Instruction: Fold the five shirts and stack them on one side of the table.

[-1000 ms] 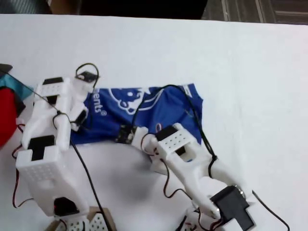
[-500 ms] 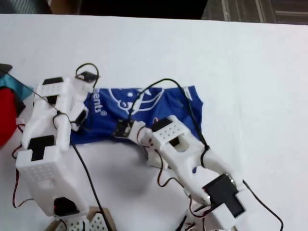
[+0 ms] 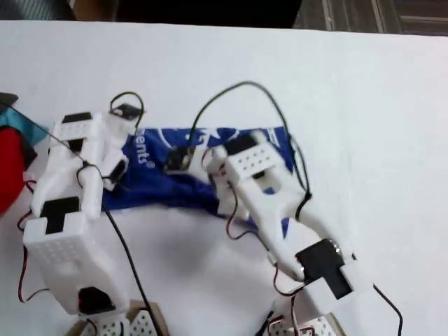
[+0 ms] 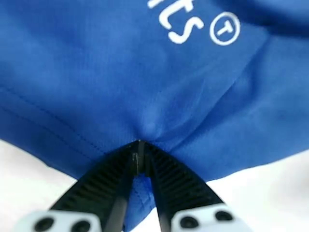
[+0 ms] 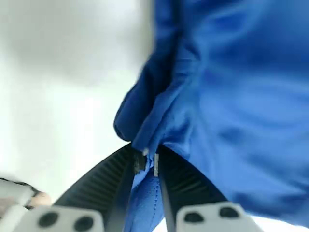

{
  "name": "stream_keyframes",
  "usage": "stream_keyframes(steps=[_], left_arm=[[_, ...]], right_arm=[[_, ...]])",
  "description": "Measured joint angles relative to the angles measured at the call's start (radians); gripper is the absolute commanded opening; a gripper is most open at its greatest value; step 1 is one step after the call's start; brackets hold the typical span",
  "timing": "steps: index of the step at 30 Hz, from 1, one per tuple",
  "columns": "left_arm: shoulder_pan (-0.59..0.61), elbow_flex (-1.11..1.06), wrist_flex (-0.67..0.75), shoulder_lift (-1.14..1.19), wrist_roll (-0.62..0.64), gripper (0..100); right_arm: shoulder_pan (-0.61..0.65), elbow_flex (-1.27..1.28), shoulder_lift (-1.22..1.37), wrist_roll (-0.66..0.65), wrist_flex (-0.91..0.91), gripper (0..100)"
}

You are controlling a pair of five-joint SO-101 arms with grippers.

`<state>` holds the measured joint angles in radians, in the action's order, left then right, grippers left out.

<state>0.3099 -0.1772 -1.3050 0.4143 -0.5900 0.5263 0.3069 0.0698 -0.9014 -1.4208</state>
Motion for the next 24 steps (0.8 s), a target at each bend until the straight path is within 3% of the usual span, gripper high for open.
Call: stream_keyframes(steps=[8, 21, 24], left_arm=[[0.0, 0.0, 0.0, 0.0, 0.0, 3], [0.0, 0.0, 0.0, 0.0, 0.0, 3], [0.0, 0.0, 0.0, 0.0, 0.0, 3]], right_arm=[[-0.028, -0.29, 0.215, -0.098, -0.051, 2.0], [-0.077, -0.962, 0.706, -0.103, -0.261, 2.6], [-0.089, -1.0, 0.746, -0.103, -0.265, 11.1]])
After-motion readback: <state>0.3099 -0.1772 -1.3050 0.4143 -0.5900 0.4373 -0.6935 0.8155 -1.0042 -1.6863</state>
